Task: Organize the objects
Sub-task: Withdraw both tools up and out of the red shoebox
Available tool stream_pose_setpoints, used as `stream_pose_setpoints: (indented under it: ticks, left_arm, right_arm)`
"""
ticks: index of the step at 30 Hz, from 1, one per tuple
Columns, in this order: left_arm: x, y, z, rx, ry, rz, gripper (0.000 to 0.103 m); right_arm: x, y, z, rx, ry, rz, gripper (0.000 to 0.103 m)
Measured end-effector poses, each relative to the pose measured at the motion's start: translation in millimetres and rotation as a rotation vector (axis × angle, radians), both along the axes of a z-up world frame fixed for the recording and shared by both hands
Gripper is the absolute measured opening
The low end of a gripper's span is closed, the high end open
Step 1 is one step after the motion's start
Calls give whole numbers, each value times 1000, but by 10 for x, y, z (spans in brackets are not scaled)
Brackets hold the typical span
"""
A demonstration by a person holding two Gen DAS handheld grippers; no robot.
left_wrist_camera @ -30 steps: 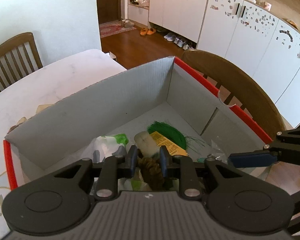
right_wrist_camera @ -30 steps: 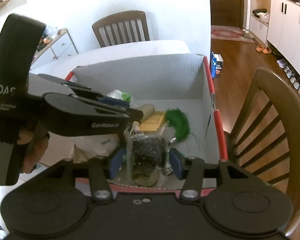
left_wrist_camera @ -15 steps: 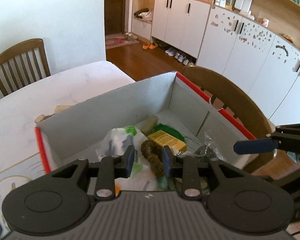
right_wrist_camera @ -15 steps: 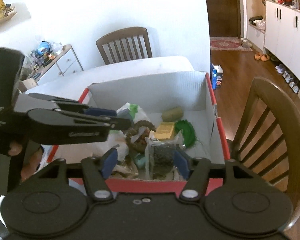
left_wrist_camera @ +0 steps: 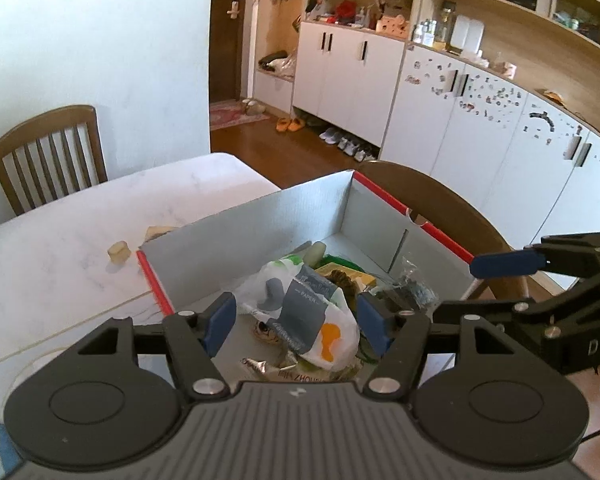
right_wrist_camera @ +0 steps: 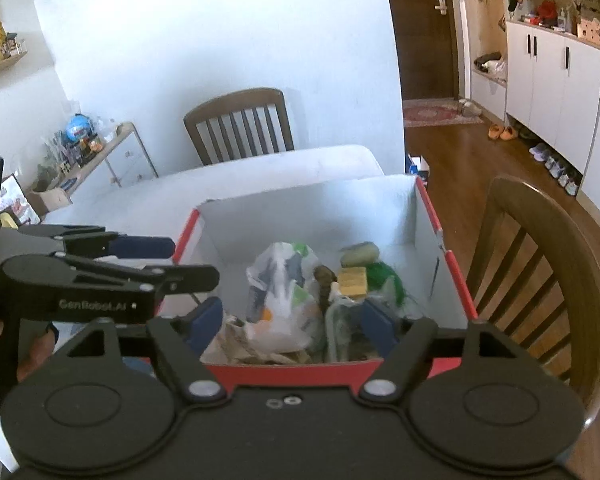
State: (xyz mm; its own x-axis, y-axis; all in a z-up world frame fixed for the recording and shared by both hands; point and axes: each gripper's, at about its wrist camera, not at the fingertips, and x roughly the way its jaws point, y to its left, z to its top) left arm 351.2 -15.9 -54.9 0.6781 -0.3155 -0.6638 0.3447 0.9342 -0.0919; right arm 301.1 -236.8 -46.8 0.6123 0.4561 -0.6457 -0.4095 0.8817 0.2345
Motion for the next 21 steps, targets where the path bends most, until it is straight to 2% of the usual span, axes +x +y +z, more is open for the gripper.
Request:
stream_pose_setpoints:
  ticks: [2,7,11,13,21]
  left_arm:
    - [-54,69,35,-10,-5,-7,69]
    - [-225,242,106,-23,-31,-19,86]
    - [-354,368,143,-27,-45,-29,89]
    - [-415,423,156,-32,-52,-33,101]
    - [-661,612,180,-61,-85,-39,103]
  right_arm:
    - [-54,34,34,10,-16,-10,82]
    - [-191,122,101,32,-43,-38,89]
    - [-305,211,126,40,-60,-60,92]
    - [-363,246,138,50,-69,-66,95]
    - [-661,370,203,98,-115,-89,102]
